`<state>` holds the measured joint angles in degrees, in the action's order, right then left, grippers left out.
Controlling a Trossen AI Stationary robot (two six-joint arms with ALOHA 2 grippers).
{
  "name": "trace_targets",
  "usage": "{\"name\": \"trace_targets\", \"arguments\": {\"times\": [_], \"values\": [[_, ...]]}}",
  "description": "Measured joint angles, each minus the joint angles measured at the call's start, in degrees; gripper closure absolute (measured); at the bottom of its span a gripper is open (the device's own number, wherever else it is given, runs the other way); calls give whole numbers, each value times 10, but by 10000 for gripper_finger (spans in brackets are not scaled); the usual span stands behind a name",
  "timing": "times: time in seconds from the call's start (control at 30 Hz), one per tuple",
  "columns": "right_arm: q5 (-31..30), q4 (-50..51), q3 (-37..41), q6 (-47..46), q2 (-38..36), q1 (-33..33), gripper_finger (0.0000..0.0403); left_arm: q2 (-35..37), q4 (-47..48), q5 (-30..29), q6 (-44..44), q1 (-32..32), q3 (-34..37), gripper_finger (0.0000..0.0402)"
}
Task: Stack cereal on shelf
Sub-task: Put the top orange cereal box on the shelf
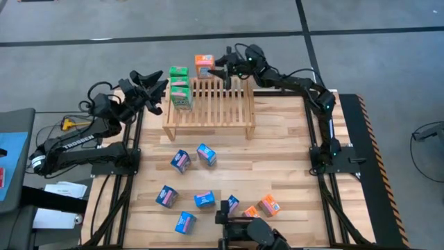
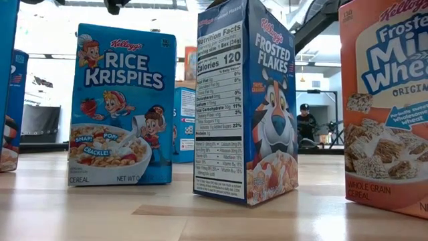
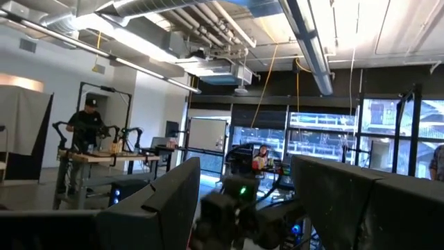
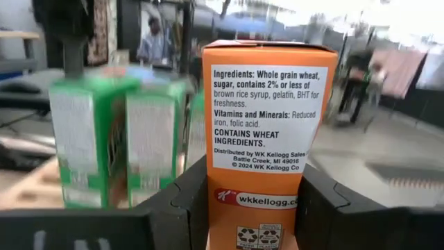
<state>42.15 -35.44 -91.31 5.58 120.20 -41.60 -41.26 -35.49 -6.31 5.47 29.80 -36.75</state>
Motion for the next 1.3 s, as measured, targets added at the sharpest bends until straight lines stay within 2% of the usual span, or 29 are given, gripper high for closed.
{"name": "trace_targets", "arguments": {"times": [0.1,0.3,0.6,0.87,1.17,1.3], "values": [[14,-15,1,-33,6,-1,232,0,1,5,1,0,0,184],[11,-11,3,-7,11,16,232,0,1,10,-5,0,0,184],[4,-7,22,-25,20,24,232,0,1,10,-8,1,0,184],[20,-138,54,-88,22,9,232,-1,3,14,-4,11,0,184],[23,-143,57,-105,28,6,232,-1,3,17,-2,19,0,184],[12,-135,57,-67,29,18,232,-1,4,20,-2,19,0,184]]}}
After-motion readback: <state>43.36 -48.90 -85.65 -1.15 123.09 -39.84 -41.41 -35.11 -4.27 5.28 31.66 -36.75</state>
